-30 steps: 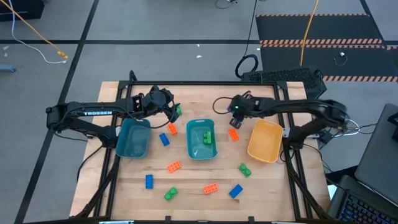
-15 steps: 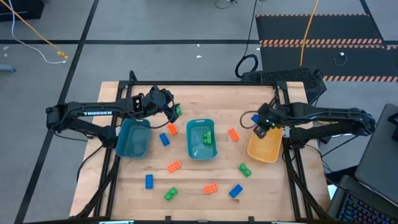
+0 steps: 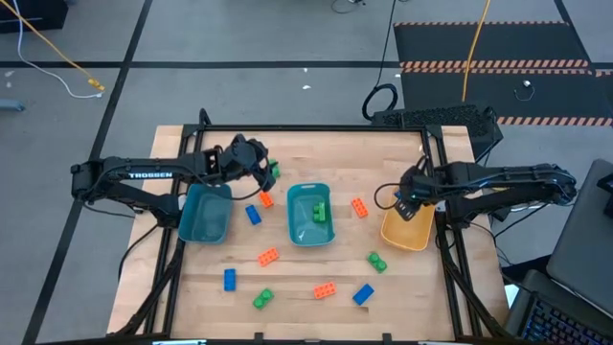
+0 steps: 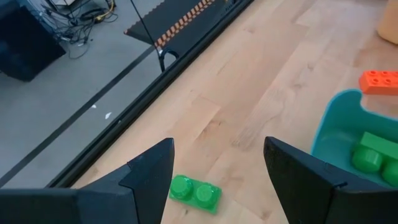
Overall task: Sort & place blocks by color
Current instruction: Put the blue game piece into the yellow bin, then put the orange game piece into the dark blue bin
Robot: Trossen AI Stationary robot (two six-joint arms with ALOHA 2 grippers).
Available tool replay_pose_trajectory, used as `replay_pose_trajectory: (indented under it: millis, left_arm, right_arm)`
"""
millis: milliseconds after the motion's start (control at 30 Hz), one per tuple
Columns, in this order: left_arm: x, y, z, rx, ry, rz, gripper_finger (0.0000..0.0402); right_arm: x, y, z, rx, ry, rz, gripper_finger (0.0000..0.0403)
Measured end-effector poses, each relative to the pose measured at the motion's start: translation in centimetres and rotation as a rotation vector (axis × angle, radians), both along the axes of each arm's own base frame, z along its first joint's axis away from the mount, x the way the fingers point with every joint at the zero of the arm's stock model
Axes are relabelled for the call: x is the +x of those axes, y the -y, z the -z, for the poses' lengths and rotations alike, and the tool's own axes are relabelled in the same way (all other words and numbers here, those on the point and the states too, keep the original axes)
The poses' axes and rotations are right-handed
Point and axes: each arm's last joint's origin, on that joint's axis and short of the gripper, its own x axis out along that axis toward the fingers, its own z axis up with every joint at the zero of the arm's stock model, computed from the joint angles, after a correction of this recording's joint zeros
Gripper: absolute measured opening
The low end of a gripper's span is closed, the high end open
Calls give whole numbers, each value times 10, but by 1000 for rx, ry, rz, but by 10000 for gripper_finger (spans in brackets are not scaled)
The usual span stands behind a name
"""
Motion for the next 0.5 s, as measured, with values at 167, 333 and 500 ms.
replay_pose_trajectory:
  millis: [167,333,500]
  left_arm:
    - [-1,5,3,-14,-39,15,251]
    - [-5,11,10,-87,-100,55,250]
    - [-10,17,17,-224,-162,117,250]
  right_arm:
    - [-3,0,2,17,-30,1,342]
    - [-5,-1,14,22,-66,-26,371]
    - [2,3,16,-98,-17,-87,366]
